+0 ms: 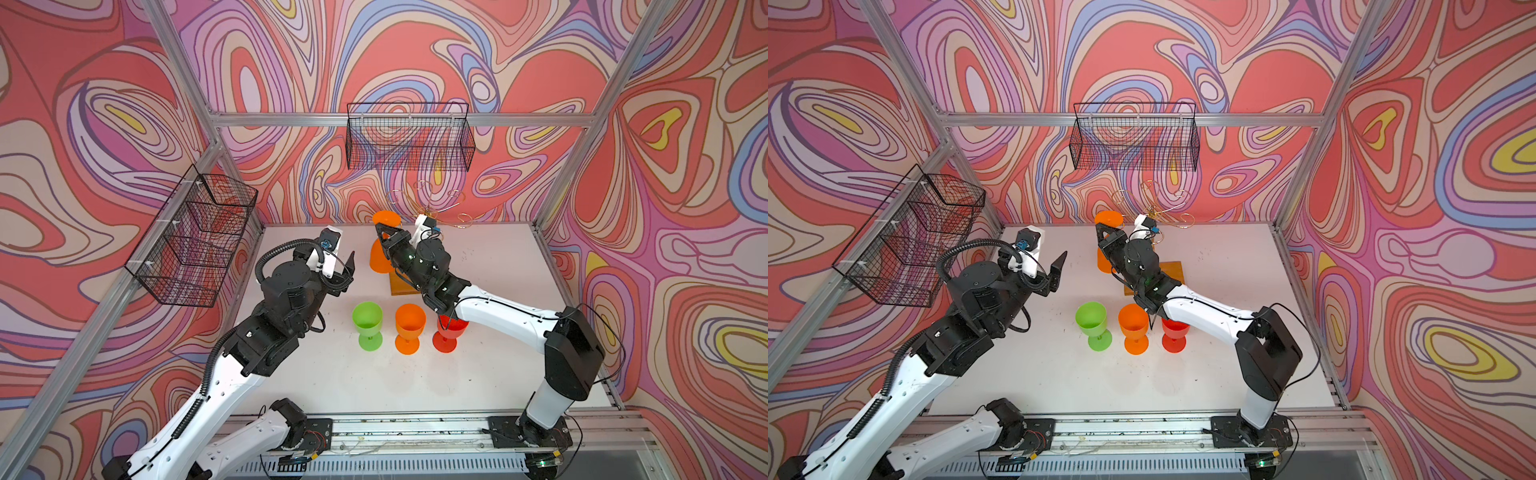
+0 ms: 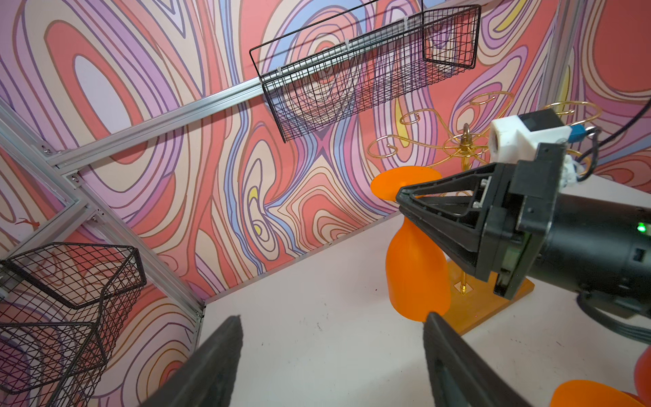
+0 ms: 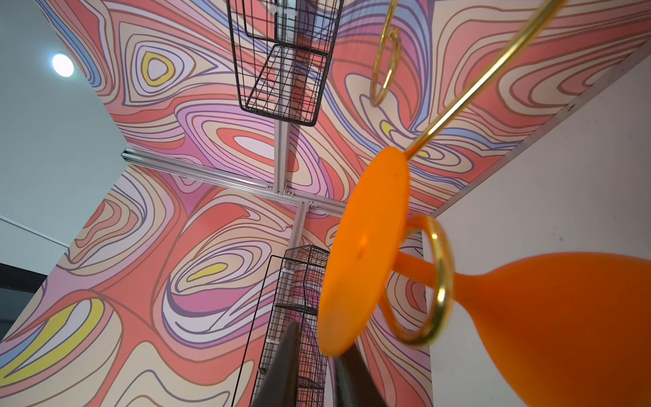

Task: Take the wine glass off the wine glass rack
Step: Pick up the wine glass from the wine glass rack.

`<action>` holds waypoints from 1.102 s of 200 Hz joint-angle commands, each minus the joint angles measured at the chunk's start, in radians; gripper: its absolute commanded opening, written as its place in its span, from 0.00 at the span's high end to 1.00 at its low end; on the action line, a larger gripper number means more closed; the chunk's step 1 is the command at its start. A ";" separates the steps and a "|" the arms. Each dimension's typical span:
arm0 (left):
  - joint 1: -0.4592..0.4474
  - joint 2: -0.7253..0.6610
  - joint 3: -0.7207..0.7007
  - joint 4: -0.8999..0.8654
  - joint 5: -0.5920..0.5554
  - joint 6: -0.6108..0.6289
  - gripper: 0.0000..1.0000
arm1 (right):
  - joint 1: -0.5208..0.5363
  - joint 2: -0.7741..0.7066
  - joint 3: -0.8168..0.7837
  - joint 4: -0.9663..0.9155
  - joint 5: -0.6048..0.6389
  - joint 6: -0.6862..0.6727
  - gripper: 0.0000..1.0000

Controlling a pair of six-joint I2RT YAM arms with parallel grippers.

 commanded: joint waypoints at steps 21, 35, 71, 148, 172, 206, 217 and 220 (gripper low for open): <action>0.006 -0.018 -0.009 -0.006 -0.005 0.005 0.20 | -0.005 0.009 -0.030 -0.085 0.019 0.045 0.84; 0.006 -0.018 -0.011 -0.004 -0.008 0.008 0.20 | -0.005 0.009 -0.030 -0.085 0.017 0.045 0.86; 0.005 -0.023 -0.013 -0.003 -0.012 0.008 0.20 | -0.006 0.006 -0.035 -0.091 0.015 0.043 0.91; 0.006 -0.023 -0.015 -0.001 -0.014 0.012 0.20 | -0.005 -0.001 -0.041 -0.099 0.008 0.043 1.00; 0.006 -0.020 -0.014 0.000 -0.013 0.012 0.20 | -0.006 -0.003 -0.042 -0.100 0.005 0.044 1.00; 0.006 -0.019 -0.013 -0.002 -0.011 0.012 0.20 | -0.006 -0.010 -0.042 -0.109 -0.002 0.036 1.00; 0.006 -0.017 -0.013 -0.001 -0.010 0.011 0.20 | -0.006 -0.016 -0.042 -0.111 0.000 0.025 1.00; 0.006 -0.017 -0.012 -0.001 -0.009 0.012 0.20 | -0.006 -0.017 -0.042 -0.110 0.000 0.022 1.00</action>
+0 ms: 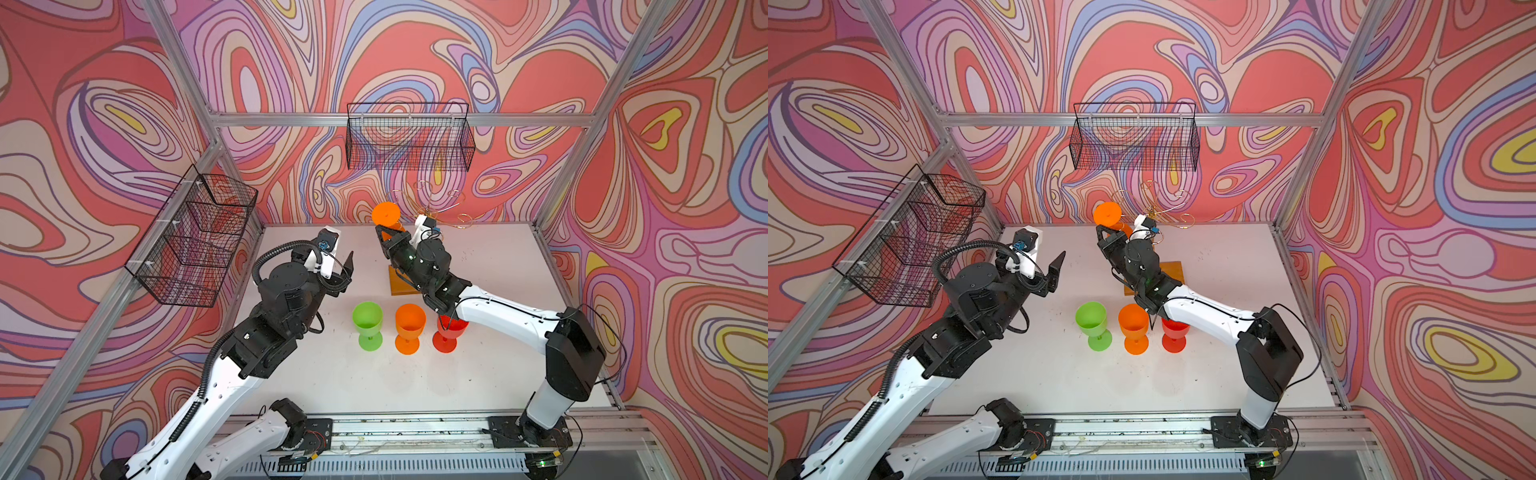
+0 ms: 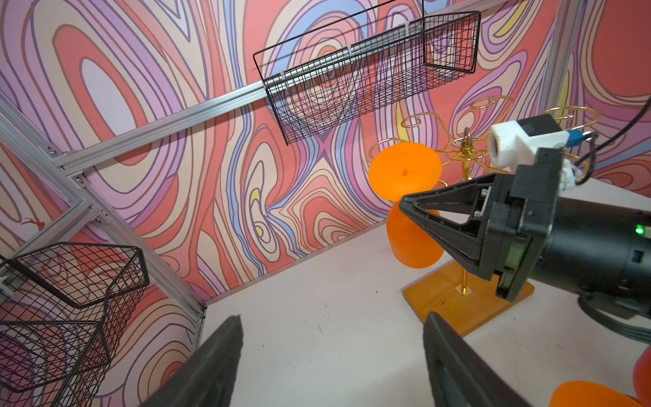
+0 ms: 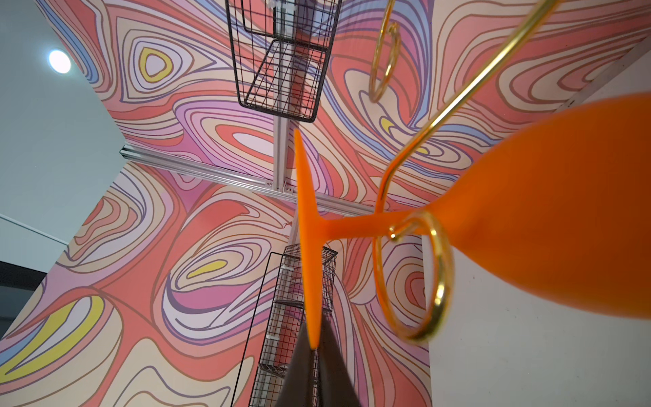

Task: Take the wine glass off the wine glass rack
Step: Pick up the wine glass from the wine glass rack.

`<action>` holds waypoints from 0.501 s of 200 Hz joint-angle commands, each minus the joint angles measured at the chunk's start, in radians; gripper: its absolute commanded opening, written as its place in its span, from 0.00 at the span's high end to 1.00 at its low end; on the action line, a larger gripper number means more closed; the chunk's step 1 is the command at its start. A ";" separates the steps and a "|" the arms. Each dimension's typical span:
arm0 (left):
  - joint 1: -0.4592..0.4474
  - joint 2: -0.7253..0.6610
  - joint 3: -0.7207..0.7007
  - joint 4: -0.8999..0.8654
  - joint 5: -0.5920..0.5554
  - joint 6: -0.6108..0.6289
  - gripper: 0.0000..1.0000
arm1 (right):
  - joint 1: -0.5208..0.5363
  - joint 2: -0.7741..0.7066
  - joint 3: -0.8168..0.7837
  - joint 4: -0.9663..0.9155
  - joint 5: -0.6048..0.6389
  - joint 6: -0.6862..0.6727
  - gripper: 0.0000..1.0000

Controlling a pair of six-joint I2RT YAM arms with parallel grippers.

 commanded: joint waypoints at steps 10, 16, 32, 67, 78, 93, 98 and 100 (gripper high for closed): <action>0.006 -0.004 -0.012 -0.001 -0.007 0.011 0.20 | -0.006 -0.016 -0.039 -0.098 0.017 0.010 1.00; 0.006 -0.004 -0.012 -0.001 -0.006 0.011 0.20 | -0.006 -0.019 -0.041 -0.095 0.018 0.006 1.00; 0.006 0.000 -0.012 -0.001 -0.006 0.010 0.20 | -0.006 -0.024 -0.042 -0.094 0.020 -0.002 1.00; 0.006 0.000 -0.012 -0.001 -0.006 0.011 0.20 | -0.009 -0.033 -0.046 -0.091 0.018 -0.006 1.00; 0.005 -0.001 -0.012 -0.001 -0.006 0.011 0.20 | -0.008 -0.036 -0.047 -0.087 0.017 -0.007 1.00; 0.006 -0.001 -0.012 -0.001 -0.006 0.010 0.20 | -0.008 -0.039 -0.046 -0.085 0.008 -0.008 1.00; 0.006 -0.001 -0.013 -0.001 -0.006 0.010 0.20 | -0.008 -0.040 -0.045 -0.084 0.004 -0.007 1.00; 0.006 0.000 -0.013 -0.001 -0.006 0.009 0.20 | -0.008 -0.040 -0.045 -0.083 0.003 -0.006 1.00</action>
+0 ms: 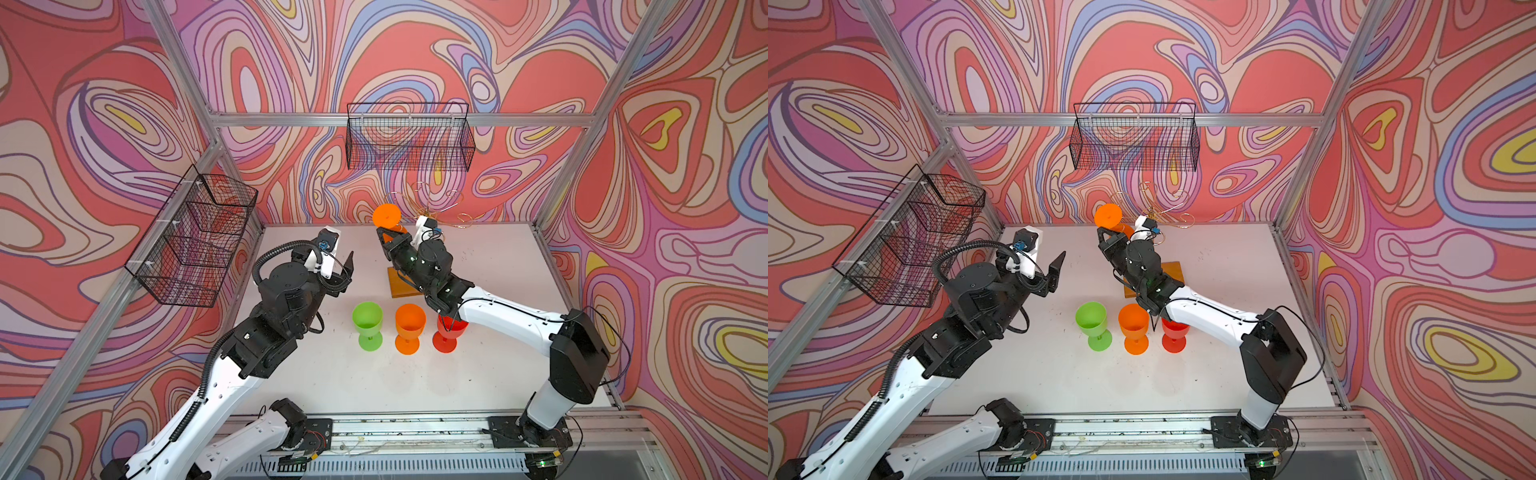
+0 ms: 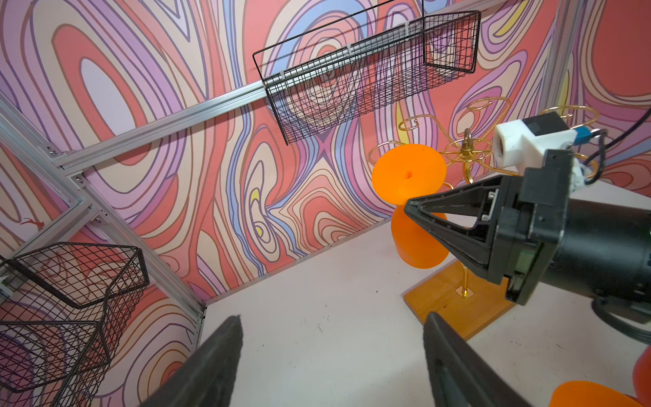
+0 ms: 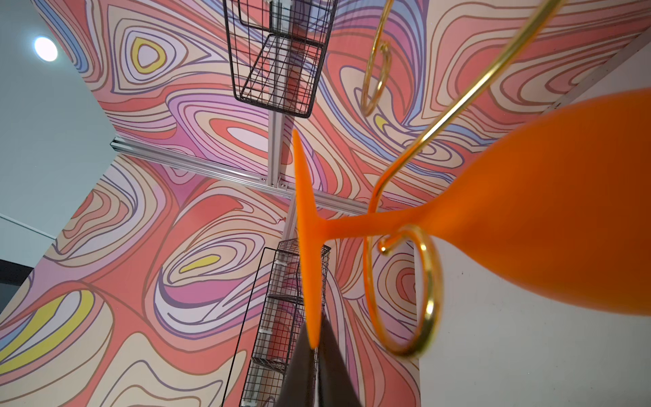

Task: Take the wine glass off the wine glass rack
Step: Pick up the wine glass from the wine glass rack.

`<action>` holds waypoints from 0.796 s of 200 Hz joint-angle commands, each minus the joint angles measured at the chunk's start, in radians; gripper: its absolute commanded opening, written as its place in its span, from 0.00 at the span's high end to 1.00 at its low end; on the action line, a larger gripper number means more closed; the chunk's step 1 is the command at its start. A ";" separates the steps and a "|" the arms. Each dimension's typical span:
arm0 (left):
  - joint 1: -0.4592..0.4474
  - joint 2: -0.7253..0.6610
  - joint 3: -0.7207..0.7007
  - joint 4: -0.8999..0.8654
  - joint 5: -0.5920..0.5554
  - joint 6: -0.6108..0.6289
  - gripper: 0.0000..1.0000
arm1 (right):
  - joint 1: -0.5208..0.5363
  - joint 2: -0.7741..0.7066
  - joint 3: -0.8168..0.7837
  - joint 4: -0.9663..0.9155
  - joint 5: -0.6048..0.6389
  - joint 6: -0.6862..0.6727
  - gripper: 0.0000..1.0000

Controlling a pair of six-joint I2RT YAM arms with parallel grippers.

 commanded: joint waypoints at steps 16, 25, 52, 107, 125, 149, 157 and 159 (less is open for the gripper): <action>0.006 -0.002 -0.015 0.000 -0.005 0.008 0.20 | -0.008 -0.021 -0.025 -0.053 0.001 0.012 1.00; 0.006 -0.002 -0.015 -0.001 -0.005 0.008 0.20 | -0.009 -0.023 -0.025 -0.054 -0.001 0.011 1.00; 0.006 -0.003 -0.016 -0.001 -0.005 0.009 0.20 | -0.009 -0.027 -0.026 -0.041 -0.011 0.014 1.00; 0.006 -0.004 -0.018 0.001 -0.004 0.005 0.20 | -0.010 -0.040 -0.027 -0.027 -0.027 0.001 1.00; 0.006 -0.002 -0.017 0.001 -0.002 0.005 0.20 | -0.010 -0.046 -0.025 -0.025 -0.030 -0.007 1.00; 0.006 -0.001 -0.019 0.001 -0.002 0.003 0.20 | -0.012 -0.046 -0.023 -0.028 -0.038 -0.005 1.00; 0.006 -0.002 -0.019 0.001 -0.002 0.005 0.20 | -0.012 -0.045 -0.023 -0.026 -0.045 -0.001 1.00; 0.006 -0.004 -0.019 0.001 -0.002 0.004 0.20 | -0.012 -0.045 -0.023 -0.025 -0.047 0.000 1.00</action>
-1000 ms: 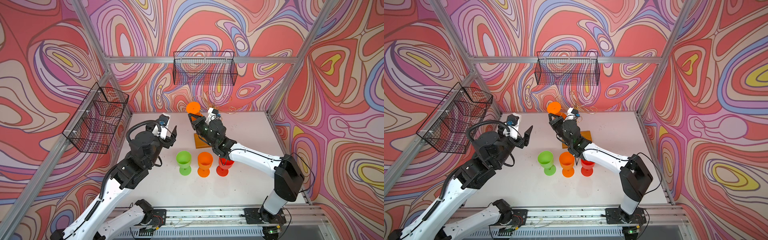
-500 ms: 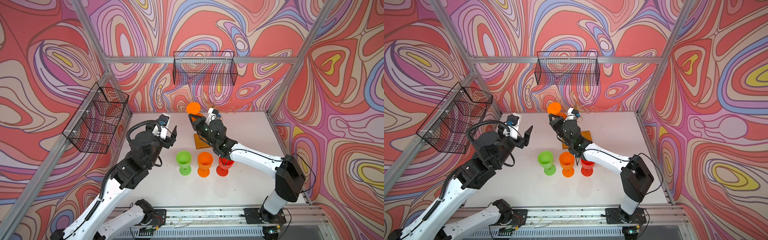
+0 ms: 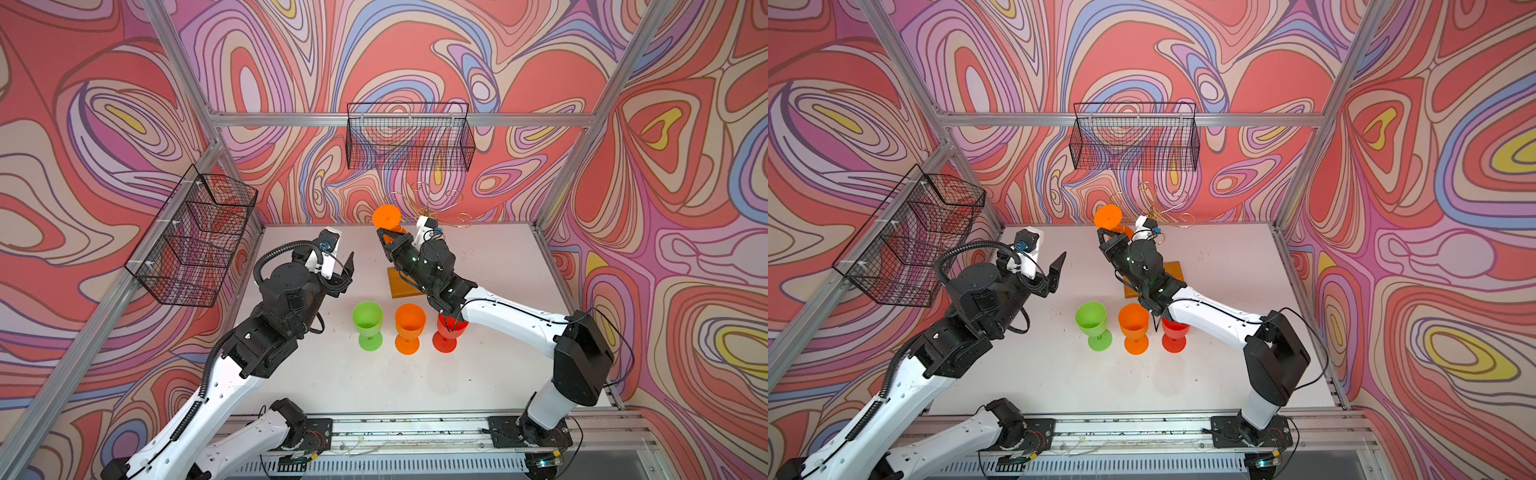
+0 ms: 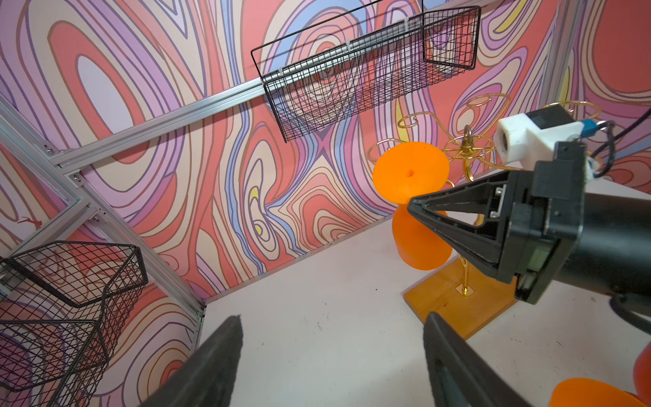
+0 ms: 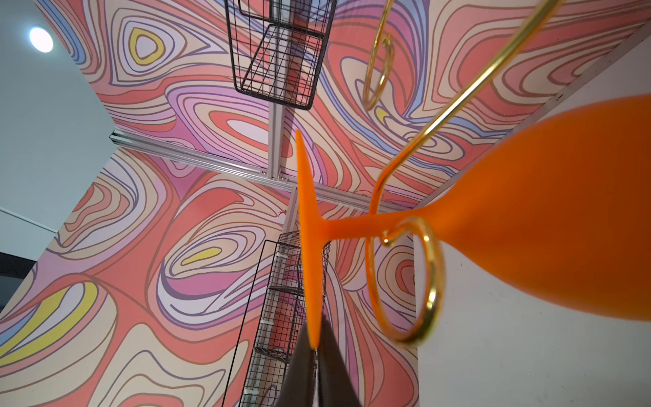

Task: Take the wine glass off the wine glass rack
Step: Pick up the wine glass from the wine glass rack.

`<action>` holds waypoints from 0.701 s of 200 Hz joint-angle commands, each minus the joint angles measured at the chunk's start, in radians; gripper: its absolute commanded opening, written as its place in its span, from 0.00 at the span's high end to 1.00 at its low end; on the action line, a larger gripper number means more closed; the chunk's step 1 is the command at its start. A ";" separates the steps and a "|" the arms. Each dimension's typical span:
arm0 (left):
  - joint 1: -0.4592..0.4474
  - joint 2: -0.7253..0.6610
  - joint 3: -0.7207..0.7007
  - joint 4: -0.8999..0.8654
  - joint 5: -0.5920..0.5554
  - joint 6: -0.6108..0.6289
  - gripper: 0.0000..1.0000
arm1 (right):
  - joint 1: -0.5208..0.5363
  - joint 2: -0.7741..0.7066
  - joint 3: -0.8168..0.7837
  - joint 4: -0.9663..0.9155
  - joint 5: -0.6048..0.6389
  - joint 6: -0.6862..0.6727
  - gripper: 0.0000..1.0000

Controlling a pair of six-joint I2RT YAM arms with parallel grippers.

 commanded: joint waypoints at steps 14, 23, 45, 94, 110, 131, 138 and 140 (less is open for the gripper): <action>0.006 -0.003 -0.013 0.001 -0.004 0.005 0.20 | -0.010 -0.021 -0.008 -0.009 -0.025 0.004 1.00; 0.006 -0.002 -0.013 0.001 -0.004 0.005 0.20 | -0.010 -0.020 -0.003 -0.013 -0.030 0.005 1.00; 0.006 -0.002 -0.012 0.001 -0.004 0.004 0.20 | -0.011 -0.022 -0.003 -0.019 -0.034 0.006 1.00; 0.006 -0.003 -0.016 0.001 -0.003 0.002 0.20 | -0.024 -0.046 -0.016 -0.018 -0.035 0.010 1.00; 0.006 -0.003 -0.016 0.001 -0.003 0.004 0.20 | -0.028 -0.050 -0.019 -0.018 -0.040 0.012 1.00; 0.006 -0.003 -0.014 0.002 -0.002 0.003 0.20 | -0.044 -0.048 -0.025 -0.005 -0.069 0.043 1.00; 0.006 -0.003 -0.016 0.003 -0.001 0.003 0.20 | -0.054 -0.044 -0.029 0.002 -0.084 0.060 1.00; 0.006 -0.003 -0.016 0.002 -0.001 0.002 0.20 | -0.057 -0.042 -0.029 0.004 -0.089 0.064 1.00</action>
